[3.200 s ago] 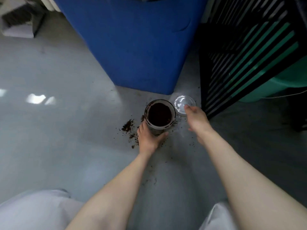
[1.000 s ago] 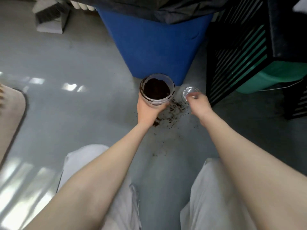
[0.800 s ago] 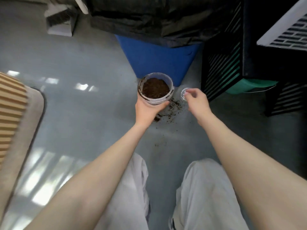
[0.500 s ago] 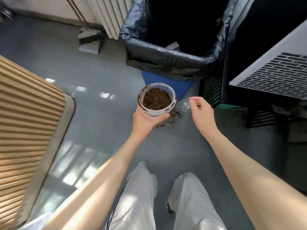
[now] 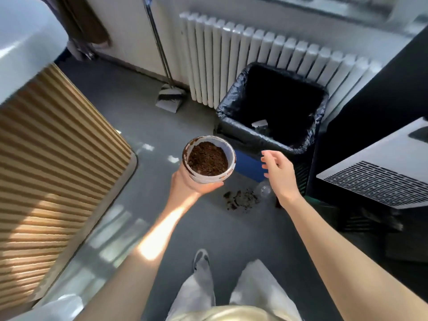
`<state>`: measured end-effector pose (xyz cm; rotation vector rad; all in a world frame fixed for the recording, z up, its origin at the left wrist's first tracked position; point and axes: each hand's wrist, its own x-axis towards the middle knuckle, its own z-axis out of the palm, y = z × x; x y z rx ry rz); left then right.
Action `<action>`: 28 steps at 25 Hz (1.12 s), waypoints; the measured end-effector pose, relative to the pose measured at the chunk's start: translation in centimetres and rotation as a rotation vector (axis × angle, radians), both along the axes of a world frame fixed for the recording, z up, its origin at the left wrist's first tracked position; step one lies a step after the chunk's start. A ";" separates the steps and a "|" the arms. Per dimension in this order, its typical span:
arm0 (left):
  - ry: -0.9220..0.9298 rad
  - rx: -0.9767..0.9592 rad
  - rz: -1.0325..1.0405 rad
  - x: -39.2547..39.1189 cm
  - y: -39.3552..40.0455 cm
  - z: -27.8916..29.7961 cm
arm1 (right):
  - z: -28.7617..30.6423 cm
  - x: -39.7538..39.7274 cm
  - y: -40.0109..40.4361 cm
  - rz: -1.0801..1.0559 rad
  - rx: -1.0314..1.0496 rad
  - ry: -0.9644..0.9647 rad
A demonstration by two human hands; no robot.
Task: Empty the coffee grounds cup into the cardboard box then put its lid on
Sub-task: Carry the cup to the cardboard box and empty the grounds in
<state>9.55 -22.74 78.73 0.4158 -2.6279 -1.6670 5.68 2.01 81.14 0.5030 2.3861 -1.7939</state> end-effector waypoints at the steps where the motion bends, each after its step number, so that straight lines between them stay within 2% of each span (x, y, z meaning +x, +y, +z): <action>1: -0.002 -0.005 0.034 0.5 -0.3 0.3 | 0.3 -0.4 -0.4 0.026 -0.003 0.003; 6: -0.026 0.114 0.302 4.2 -0.4 0.8 | -1.0 -1.8 -2.0 0.286 0.024 -0.012; 11: 0.109 0.225 0.575 10.9 3.1 0.9 | -2.9 -1.5 -2.5 0.627 0.073 -0.019; 14: 0.119 0.161 0.868 15.9 5.7 1.2 | -2.9 -0.2 -3.7 0.852 0.090 0.017; 16: 0.067 0.112 0.943 19.1 6.4 1.3 | -2.9 1.1 -5.0 0.959 0.089 0.014; 19: 0.008 0.062 1.079 25.0 7.5 1.9 | -2.4 4.7 -8.0 1.128 0.037 0.015; 25: 0.073 0.067 1.464 38.3 10.3 2.9 | -0.8 16.8 -15.1 1.519 0.030 0.018; 28: 0.107 0.103 1.585 44.5 10.9 2.9 | -0.4 23.7 -17.8 1.673 0.042 -0.001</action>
